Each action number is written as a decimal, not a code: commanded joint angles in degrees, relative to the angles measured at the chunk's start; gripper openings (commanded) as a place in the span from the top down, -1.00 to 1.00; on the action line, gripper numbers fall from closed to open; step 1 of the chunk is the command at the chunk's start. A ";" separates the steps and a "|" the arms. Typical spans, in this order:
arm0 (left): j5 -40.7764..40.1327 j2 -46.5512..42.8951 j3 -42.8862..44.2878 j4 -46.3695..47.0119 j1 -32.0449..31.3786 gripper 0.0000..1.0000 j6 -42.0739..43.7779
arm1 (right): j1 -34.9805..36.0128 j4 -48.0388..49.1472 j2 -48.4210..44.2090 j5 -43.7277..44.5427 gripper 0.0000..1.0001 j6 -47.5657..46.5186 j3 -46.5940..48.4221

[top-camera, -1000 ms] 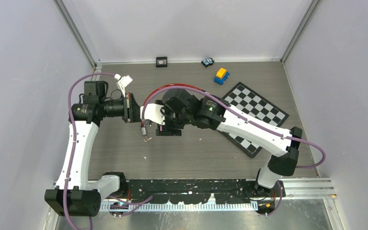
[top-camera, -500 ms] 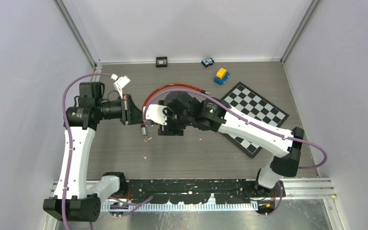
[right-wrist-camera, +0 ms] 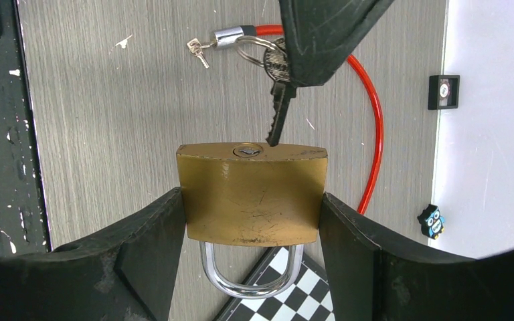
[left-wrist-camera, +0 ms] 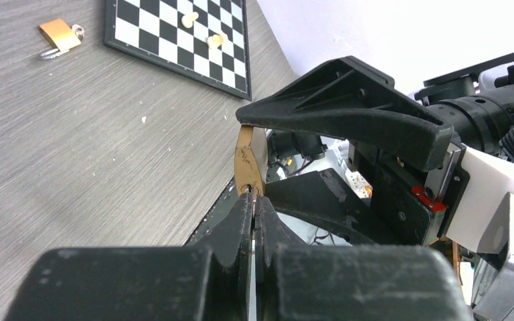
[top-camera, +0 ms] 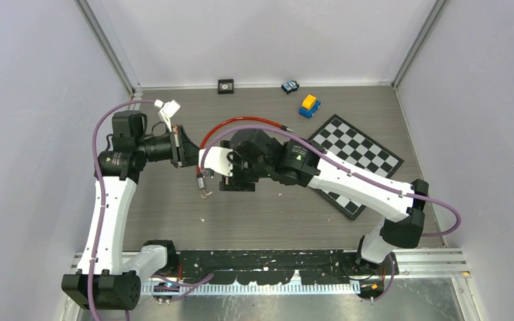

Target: Unlock with the key

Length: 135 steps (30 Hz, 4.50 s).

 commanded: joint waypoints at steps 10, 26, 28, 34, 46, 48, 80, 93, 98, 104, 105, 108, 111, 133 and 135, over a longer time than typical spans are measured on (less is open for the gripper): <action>2.04 -1.58 -1.86 4.62 0.36 1.00 -2.70 | 0.41 6.10 -3.96 1.52 0.99 0.32 4.25; 3.73 -2.55 -2.92 5.99 0.36 1.00 -3.48 | 0.42 6.45 -3.75 1.69 0.99 1.15 4.66; 3.65 -2.60 -2.90 5.96 0.36 1.00 -3.19 | 0.40 6.39 -3.86 1.73 0.99 1.15 4.60; 3.65 -2.58 -3.19 6.02 0.36 1.00 -2.99 | 0.41 6.50 -4.02 1.82 0.99 1.36 4.48; 4.00 -2.57 -4.31 8.11 0.36 1.00 -4.48 | 0.41 6.54 -3.63 1.28 0.99 2.33 5.17; 4.19 -2.59 -4.51 8.87 0.36 1.00 -5.09 | 0.41 6.45 -3.52 1.10 0.99 2.44 5.32; 4.84 -3.28 -7.36 12.44 0.36 1.00 -5.93 | 0.41 5.83 -3.28 -0.37 0.99 3.75 5.63; 7.08 -3.83 -11.03 18.32 0.36 1.00 -7.62 | 0.32 6.89 -2.81 0.39 0.99 6.17 6.10; 7.88 -4.00 -11.94 20.29 0.36 1.00 -9.29 | 0.26 7.53 -2.92 1.48 0.99 6.50 5.58; 8.18 -4.18 -12.71 21.41 0.36 1.00 -10.52 | 0.15 8.82 -2.96 3.38 0.99 6.83 4.71; 8.18 -4.25 -12.80 21.41 0.36 1.00 -10.54 | 0.15 8.99 -2.92 3.62 0.99 6.94 4.56; 8.13 -4.26 -12.91 21.47 0.36 1.00 -10.54 | 0.15 9.35 -2.82 3.80 0.99 7.27 4.38; 8.14 -4.27 -13.00 21.50 0.36 1.00 -10.67 | 0.14 9.35 -2.67 3.76 0.99 7.54 4.60; 9.33 -5.49 -16.12 26.68 0.36 1.00 -6.67 | -0.37 4.52 -1.00 -7.21 0.99 10.22 7.55; 9.54 -5.46 -16.21 26.68 0.36 1.00 -6.49 | -0.59 4.54 -0.95 -7.47 0.99 10.60 7.69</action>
